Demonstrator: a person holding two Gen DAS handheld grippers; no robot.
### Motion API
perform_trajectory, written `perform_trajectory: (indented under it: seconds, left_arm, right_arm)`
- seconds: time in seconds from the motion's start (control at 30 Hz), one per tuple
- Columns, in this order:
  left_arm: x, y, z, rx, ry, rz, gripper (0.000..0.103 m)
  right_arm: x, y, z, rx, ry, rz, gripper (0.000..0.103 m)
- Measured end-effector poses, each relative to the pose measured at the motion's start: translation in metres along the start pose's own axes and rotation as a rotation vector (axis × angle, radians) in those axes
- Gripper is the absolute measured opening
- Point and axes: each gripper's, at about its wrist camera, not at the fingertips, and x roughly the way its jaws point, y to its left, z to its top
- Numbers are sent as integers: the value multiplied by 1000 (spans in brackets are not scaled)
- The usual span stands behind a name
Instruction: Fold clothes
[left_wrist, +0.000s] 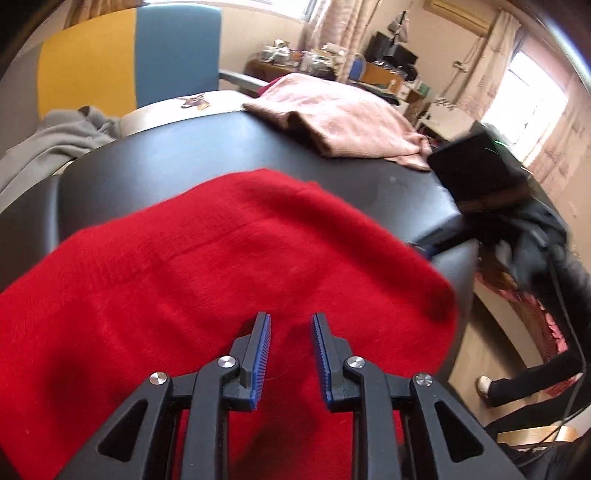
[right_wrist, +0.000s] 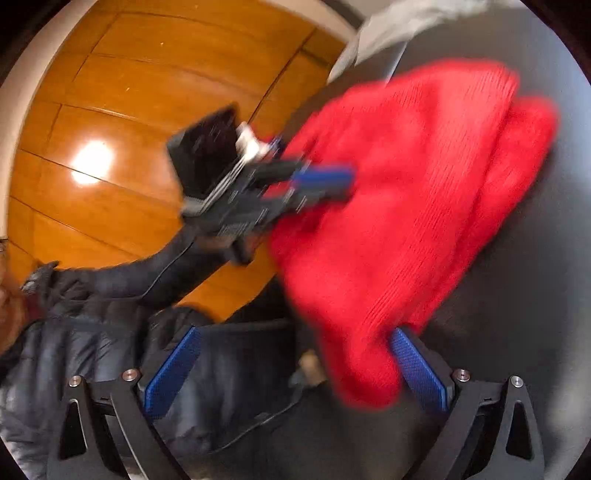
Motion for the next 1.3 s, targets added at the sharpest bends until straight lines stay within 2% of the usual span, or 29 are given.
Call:
perform_trajectory:
  seconds: [0.03,0.1,0.2,0.3,0.37,0.43,0.53,0.63,0.77,0.83,0.87,0.9,1.03,1.1,1.17,1.27,1.3]
  left_arm:
    - [0,-1,4,4,-5,-4,22]
    - [2,-4,11,14,-15,-10,22]
    - [14,-4,21,30,13,10,23]
    - [29,1,24,8,40,-8,23]
    - [38,4,26,-9,57,-21,22]
    - [39,10,27,-49,61,-48,22]
    - [38,11,25,-39,71,-37,22]
    - [39,12,24,-44,65,-32,22]
    - [41,13,22,-60,50,-29,22]
    - [42,14,22,-68,43,-28,22]
    - [41,16,21,-74,38,-37,22]
    - [41,17,21,-79,33,-45,22]
    - [41,17,21,-82,26,-50,22]
    - [40,17,21,-85,25,-48,22]
    - [40,14,21,-72,20,-34,22]
    - [40,8,20,-45,14,-3,22]
    - [41,6,19,-39,12,4,22]
  right_arm:
    - [-9,-8,3,32,-55,6,103]
    - [-9,-21,9,63,-74,37,103]
    - [3,-17,12,38,-23,70,103]
    - [11,7,11,-20,25,169,103]
    - [19,18,8,-43,68,178,103]
    - [32,15,2,-29,151,148,103]
    - [43,14,-4,-18,265,110,103]
    - [42,35,-7,-49,375,93,103]
    - [47,57,-38,-42,570,53,103]
    - [44,57,-50,-44,601,-16,103]
    - [34,51,-50,-40,565,-31,103]
    - [22,45,-50,-26,494,-42,103]
    - [-31,10,-44,52,148,-124,103]
    - [-39,-2,-40,74,51,-118,103]
    - [-31,-6,-32,61,28,-86,103]
    - [-9,-8,-18,25,40,-69,103]
    - [-2,-8,-14,29,40,-31,103]
